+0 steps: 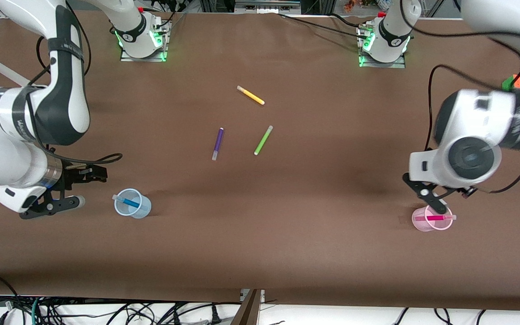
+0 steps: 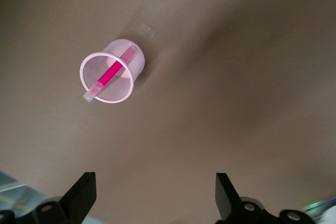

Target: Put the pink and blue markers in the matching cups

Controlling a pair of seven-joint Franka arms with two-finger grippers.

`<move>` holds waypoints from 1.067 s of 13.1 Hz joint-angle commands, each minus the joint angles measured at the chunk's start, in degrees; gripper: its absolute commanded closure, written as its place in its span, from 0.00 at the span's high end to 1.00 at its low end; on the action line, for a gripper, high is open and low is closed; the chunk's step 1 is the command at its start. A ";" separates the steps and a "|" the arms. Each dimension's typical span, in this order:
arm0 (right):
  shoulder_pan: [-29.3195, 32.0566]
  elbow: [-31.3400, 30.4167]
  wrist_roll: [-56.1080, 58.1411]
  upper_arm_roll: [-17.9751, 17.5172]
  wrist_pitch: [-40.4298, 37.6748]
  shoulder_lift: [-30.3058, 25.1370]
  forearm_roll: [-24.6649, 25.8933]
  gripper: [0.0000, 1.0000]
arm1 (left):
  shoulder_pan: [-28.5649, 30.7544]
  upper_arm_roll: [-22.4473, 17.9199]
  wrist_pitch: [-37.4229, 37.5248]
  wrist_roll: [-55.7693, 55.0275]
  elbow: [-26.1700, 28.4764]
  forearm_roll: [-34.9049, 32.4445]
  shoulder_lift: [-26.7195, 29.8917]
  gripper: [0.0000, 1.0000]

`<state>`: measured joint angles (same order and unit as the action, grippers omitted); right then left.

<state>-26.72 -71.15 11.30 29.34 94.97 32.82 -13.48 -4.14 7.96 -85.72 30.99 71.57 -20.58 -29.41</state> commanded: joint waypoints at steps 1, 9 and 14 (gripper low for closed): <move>5.68 -5.56 -8.73 -8.72 -2.77 -9.23 3.34 1.00 | 0.89 -1.19 1.44 -12.12 0.14 8.43 4.95 1.00; 23.11 -21.23 -13.76 -26.96 -9.44 -30.00 13.37 1.00 | 0.36 -5.85 -16.85 -33.70 29.14 18.20 29.93 1.00; 23.38 -20.44 -13.41 -26.79 -10.85 -32.12 14.62 1.00 | 0.45 -5.94 -16.23 -33.71 29.07 19.00 30.03 1.00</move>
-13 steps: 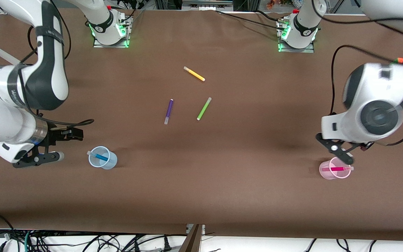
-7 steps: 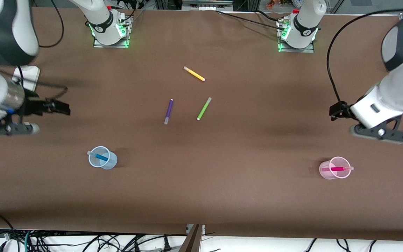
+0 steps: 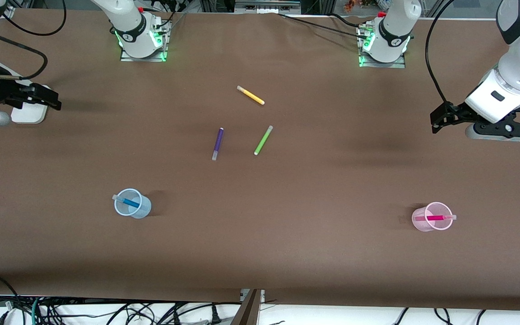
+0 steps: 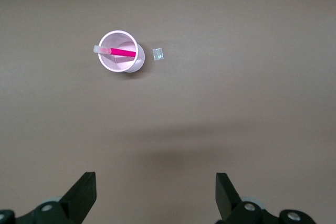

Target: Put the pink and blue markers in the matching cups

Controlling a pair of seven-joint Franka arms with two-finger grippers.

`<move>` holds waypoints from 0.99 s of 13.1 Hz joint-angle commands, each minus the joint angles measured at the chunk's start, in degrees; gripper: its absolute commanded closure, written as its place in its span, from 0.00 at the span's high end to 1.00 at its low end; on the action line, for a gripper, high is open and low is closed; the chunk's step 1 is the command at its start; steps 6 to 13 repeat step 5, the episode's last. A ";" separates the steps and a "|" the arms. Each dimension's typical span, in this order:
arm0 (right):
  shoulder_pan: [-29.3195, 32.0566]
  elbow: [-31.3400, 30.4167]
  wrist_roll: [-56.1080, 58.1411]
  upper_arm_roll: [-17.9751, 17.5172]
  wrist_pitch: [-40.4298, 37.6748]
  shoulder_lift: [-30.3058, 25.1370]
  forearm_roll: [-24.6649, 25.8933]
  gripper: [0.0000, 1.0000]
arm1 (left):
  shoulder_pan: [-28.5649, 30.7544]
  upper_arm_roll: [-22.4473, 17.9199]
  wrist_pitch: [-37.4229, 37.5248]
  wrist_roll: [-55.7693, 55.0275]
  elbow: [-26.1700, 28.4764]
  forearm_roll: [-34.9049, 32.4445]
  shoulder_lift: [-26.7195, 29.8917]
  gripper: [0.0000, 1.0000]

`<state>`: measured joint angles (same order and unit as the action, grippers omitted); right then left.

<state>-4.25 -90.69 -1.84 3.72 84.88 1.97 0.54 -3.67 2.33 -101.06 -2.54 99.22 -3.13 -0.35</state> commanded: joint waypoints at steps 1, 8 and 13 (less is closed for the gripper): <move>0.91 -0.89 -0.27 -1.09 -1.47 -1.01 0.60 1.00 | -0.02 -0.31 -0.89 -0.10 1.24 1.55 0.88 1.00; 1.09 2.09 -0.19 -0.82 -1.82 1.09 0.43 1.00 | 0.50 -0.23 0.77 -0.01 -0.33 1.99 -0.08 1.00; 1.09 2.09 -0.19 -0.82 -1.82 1.09 0.43 1.00 | 0.50 -0.23 0.77 -0.01 -0.33 1.99 -0.08 1.00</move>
